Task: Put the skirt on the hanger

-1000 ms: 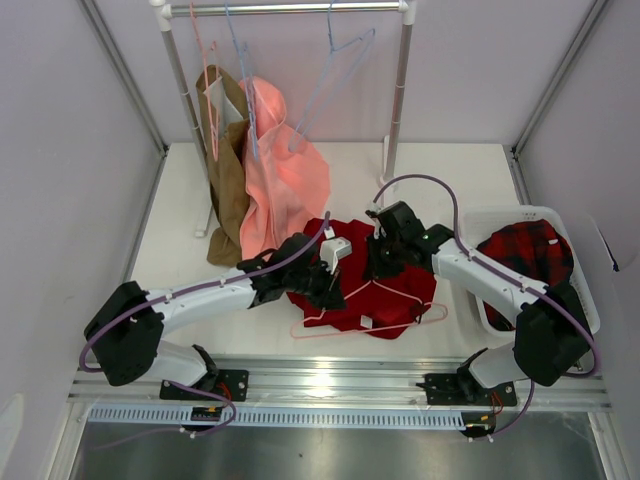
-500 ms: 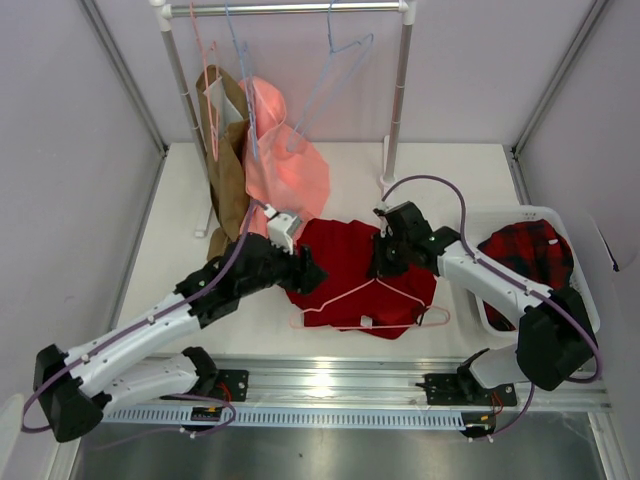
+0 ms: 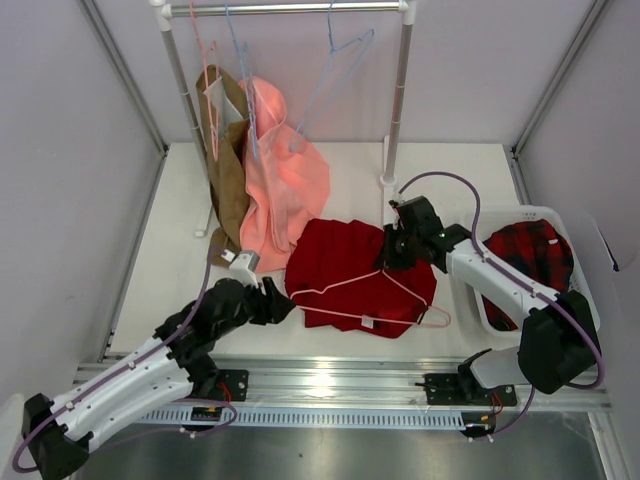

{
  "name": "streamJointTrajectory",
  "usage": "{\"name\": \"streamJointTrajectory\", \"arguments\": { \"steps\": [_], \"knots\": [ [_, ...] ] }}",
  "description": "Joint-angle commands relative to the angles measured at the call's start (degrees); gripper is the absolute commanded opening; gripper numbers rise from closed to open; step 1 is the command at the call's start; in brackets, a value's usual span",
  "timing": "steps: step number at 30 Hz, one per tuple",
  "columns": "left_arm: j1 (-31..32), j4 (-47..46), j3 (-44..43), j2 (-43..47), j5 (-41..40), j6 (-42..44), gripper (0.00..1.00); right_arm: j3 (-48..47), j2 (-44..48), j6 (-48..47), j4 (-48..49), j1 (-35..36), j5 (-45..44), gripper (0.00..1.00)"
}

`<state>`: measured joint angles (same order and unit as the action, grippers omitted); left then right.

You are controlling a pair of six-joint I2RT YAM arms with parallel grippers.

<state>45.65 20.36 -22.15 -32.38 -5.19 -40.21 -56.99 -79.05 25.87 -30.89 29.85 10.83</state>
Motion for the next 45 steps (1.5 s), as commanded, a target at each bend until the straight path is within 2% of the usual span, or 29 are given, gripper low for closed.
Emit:
{"name": "streamJointTrajectory", "arguments": {
  "steps": [1, 6, 13, 15, 21, 28, 37, 45],
  "knots": [
    [2.2, -4.6, 4.4, 0.2, -0.4, -4.1, 0.61, -0.8, 0.7, 2.8, 2.6, -0.8, -1.7, 0.00],
    [7.5, -11.1, 8.5, -1.4, -5.6, -4.4, 0.62, -1.6, 0.1, 3.9, 2.9, -1.3, -2.4, 0.00],
    [17.4, -15.9, 8.8, -5.6, -14.0, -1.1, 0.66, -3.0, -1.5, 4.1, 2.8, -2.0, -2.3, 0.00],
    [22.0, -16.3, 7.4, -9.9, -18.3, 0.0, 0.66, -3.2, -1.9, 4.1, 2.9, -2.1, -2.4, 0.00],
    [29.0, -15.0, 2.7, -20.3, -27.5, 0.3, 0.67, -3.5, -2.3, 3.9, 2.9, -2.5, -2.2, 0.00],
    [31.1, -15.0, -0.4, -25.4, -35.7, 0.6, 0.69, -3.7, -2.3, 3.6, 2.8, -2.6, -1.6, 0.00],
    [31.5, -19.7, -1.9, -30.4, -38.1, 6.6, 0.67, -4.0, -2.0, 3.6, 2.4, -2.8, -1.3, 0.00],
    [38.5, -24.0, -0.5, -30.5, -40.6, 11.7, 0.71, -4.3, -1.9, 3.7, 2.3, -3.0, -1.3, 0.00]
  ]
}}
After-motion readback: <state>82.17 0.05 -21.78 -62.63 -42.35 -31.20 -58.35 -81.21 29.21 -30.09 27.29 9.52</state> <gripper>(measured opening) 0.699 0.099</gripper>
